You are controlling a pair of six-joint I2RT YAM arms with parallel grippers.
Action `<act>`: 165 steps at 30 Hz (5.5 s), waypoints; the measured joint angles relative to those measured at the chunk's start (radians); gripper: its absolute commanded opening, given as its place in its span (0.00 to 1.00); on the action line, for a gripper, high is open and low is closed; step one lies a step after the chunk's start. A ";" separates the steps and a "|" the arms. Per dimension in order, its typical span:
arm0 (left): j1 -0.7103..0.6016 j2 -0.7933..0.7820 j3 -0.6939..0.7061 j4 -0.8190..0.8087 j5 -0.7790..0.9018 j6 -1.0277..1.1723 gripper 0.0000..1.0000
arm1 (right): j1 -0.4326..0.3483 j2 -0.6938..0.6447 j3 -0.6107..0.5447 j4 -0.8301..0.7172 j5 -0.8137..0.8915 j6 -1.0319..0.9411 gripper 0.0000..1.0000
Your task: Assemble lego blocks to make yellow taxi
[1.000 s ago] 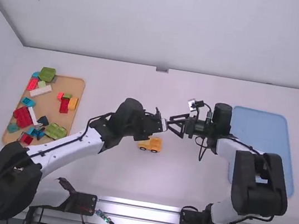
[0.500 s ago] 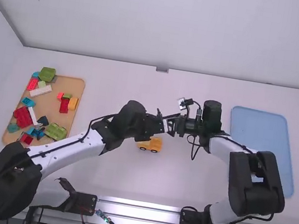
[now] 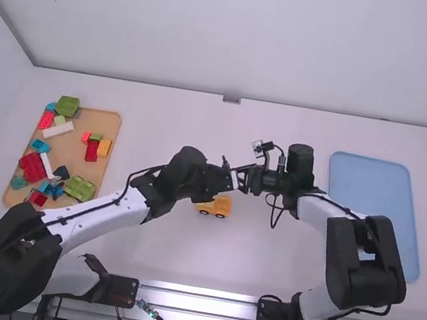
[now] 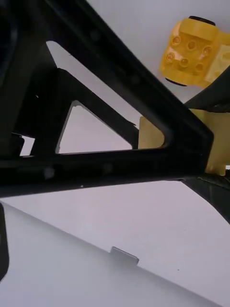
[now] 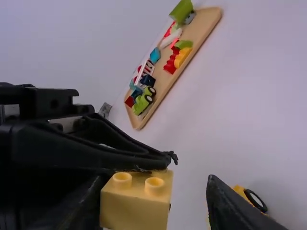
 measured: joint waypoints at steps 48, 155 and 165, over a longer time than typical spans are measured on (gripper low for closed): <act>0.074 -0.080 -0.002 -0.038 0.145 -0.123 0.99 | -0.038 0.000 0.008 -0.041 0.064 -0.255 0.14; 0.230 0.174 0.212 -0.411 0.891 0.120 0.38 | -0.004 -0.205 0.008 -0.554 -0.091 -1.204 0.00; 0.224 0.174 0.211 -0.406 0.875 0.124 0.14 | -0.007 -0.205 0.008 -0.553 -0.079 -1.199 0.02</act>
